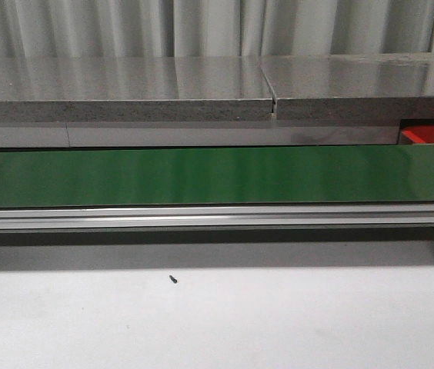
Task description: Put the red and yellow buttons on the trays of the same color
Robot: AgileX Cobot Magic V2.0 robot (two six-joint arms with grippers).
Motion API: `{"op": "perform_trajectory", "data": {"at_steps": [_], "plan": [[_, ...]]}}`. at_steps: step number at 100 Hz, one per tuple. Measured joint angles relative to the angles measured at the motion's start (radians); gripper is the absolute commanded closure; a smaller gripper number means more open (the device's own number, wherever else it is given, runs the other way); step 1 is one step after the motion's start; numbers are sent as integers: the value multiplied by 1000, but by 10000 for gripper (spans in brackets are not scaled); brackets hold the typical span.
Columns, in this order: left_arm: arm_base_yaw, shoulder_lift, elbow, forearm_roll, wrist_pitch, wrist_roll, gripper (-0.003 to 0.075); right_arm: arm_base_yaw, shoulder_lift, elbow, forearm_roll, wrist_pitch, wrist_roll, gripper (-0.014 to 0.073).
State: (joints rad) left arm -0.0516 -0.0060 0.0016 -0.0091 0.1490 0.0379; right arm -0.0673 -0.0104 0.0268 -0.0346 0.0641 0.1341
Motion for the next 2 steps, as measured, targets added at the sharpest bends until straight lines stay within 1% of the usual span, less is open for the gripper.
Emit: {"op": "perform_trajectory", "data": {"at_steps": [2], "plan": [[0,0,0,0,0,0,739,0,0,0,0,0,0,708]]}}
